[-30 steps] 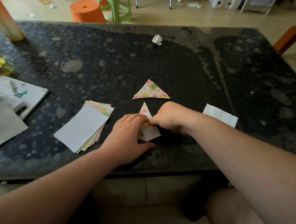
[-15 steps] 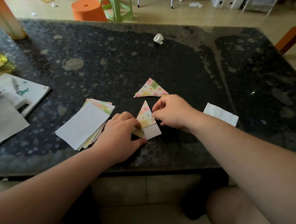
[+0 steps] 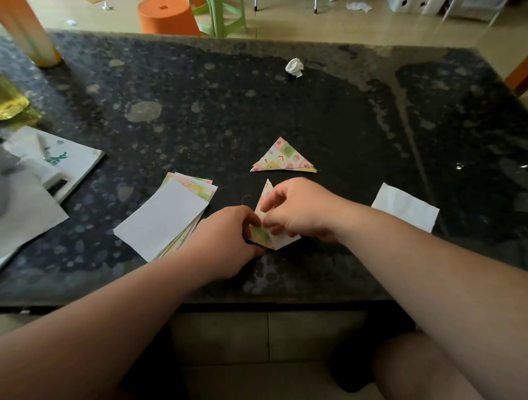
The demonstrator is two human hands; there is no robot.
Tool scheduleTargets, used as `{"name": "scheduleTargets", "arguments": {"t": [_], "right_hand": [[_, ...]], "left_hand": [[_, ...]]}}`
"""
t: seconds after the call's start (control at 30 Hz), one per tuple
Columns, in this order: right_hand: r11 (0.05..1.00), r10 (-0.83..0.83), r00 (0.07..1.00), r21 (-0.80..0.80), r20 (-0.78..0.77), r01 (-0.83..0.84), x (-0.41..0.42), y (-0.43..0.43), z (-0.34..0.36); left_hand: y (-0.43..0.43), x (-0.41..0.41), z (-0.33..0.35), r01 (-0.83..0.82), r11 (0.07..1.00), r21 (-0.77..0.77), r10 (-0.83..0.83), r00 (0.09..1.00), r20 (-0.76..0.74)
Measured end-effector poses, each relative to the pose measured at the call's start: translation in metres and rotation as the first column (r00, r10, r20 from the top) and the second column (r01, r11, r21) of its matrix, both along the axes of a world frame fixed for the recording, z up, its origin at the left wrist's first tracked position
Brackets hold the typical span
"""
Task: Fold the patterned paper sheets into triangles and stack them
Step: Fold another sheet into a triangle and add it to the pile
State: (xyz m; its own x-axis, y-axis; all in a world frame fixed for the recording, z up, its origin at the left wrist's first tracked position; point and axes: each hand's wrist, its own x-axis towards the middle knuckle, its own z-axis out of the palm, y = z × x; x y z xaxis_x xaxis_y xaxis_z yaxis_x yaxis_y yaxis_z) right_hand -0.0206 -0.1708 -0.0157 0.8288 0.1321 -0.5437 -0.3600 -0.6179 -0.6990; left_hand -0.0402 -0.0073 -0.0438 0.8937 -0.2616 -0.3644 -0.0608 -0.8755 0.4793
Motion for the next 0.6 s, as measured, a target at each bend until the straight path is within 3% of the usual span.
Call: {"name": "scheduleTargets", "arguments": {"t": [0.27,0.33,0.43,0.6], "right_hand": [[0.985,0.108,0.994,-0.136,0.026,-0.104,-0.001,0.002,0.009],[0.99,0.049,0.999,-0.133,-0.002,-0.048,-0.001,0.002,0.009],[0.984,-0.161,0.967,0.046,-0.197,0.173,-0.004,0.002,0.012],[0.949,-0.235,0.907,0.117,-0.35,0.291,-0.012,-0.008,0.018]], "left_hand": [[-0.001,0.003,0.001,-0.007,1.0,0.015,0.008,1.0,-0.029],[-0.001,0.002,0.001,-0.02,1.0,0.001,0.02,0.999,-0.038],[0.001,-0.001,0.0,-0.045,0.999,0.001,0.045,0.999,-0.03],[-0.001,0.001,0.002,-0.061,0.998,0.023,0.062,0.997,-0.04]]}}
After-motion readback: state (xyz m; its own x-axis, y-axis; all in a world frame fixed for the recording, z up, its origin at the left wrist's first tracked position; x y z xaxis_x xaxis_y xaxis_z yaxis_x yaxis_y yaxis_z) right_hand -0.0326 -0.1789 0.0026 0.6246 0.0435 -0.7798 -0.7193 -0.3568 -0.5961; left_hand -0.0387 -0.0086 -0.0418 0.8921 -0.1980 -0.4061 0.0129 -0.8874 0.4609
